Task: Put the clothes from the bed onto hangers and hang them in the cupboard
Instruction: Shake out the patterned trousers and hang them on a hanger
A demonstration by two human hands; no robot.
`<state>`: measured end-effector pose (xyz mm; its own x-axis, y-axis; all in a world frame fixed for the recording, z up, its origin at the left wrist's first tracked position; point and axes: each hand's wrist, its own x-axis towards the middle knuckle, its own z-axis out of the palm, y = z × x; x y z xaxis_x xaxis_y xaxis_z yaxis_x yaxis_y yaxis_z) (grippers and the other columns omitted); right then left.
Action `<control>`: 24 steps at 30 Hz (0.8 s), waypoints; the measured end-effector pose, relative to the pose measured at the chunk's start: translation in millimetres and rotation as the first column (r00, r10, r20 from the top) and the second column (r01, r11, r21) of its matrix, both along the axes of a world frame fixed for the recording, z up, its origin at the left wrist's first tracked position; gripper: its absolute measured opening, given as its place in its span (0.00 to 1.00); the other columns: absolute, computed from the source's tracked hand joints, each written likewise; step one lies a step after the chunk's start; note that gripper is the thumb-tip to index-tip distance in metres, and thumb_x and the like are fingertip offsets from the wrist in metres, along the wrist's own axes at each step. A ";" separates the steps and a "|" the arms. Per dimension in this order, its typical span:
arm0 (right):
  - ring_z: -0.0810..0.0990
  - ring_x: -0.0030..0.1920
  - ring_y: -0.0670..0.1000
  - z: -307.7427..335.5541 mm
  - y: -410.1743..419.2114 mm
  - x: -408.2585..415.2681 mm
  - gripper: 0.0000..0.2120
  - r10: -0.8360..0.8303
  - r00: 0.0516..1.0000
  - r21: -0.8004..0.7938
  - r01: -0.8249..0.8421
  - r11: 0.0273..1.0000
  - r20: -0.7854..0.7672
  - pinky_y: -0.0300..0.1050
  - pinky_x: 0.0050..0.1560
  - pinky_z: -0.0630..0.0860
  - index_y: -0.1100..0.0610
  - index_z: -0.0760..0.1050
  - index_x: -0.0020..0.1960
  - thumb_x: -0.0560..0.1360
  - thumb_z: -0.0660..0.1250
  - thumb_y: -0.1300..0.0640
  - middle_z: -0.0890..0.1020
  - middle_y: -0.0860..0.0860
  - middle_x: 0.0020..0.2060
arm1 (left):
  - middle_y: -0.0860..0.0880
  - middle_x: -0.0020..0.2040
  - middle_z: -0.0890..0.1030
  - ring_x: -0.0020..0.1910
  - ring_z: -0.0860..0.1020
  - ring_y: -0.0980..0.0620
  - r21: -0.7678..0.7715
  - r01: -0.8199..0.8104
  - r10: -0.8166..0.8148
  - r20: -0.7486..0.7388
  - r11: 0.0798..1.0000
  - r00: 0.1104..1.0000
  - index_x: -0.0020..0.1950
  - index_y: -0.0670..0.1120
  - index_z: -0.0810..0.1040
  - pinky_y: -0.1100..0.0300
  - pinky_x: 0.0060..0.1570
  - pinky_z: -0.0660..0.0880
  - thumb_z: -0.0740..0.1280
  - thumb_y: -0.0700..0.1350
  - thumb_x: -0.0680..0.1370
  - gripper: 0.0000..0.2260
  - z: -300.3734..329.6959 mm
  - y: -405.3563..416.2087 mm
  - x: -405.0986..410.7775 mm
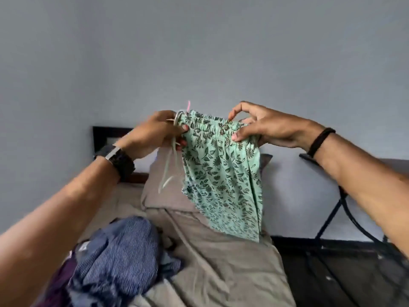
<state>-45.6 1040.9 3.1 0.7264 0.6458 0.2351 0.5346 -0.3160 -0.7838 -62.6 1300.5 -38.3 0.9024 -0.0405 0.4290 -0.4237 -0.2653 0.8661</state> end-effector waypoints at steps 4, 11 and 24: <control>0.80 0.46 0.47 -116.2 31.7 -35.1 0.24 0.061 0.965 -0.164 -0.106 0.981 -0.255 0.38 0.45 0.79 0.53 0.68 0.65 0.72 0.69 0.66 0.78 0.58 0.56 | 0.38 0.50 0.82 0.47 0.81 0.42 -0.014 -0.016 0.012 -0.242 1.000 0.970 0.58 0.38 0.75 0.48 0.50 0.78 0.65 0.38 0.78 0.10 -124.6 28.0 -59.1; 0.72 0.65 0.51 -266.2 81.5 -105.0 0.29 0.057 0.883 -0.488 -0.309 0.816 -0.465 0.35 0.58 0.70 0.66 0.62 0.72 0.74 0.68 0.66 0.67 0.60 0.71 | 0.55 0.32 0.75 0.33 0.71 0.57 0.270 -0.124 0.235 -0.430 0.955 0.872 0.38 0.47 0.77 0.59 0.35 0.67 0.72 0.38 0.72 0.06 -295.7 54.1 -164.8; 0.69 0.66 0.50 -394.3 135.1 -181.7 0.31 0.167 0.616 -0.391 -0.663 0.638 -0.770 0.45 0.65 0.66 0.60 0.60 0.74 0.75 0.69 0.58 0.69 0.55 0.69 | 0.48 0.37 0.77 0.37 0.73 0.55 0.389 0.024 0.238 -0.608 0.921 0.757 0.41 0.39 0.78 0.60 0.41 0.71 0.60 0.57 0.64 0.21 -378.4 91.2 -262.6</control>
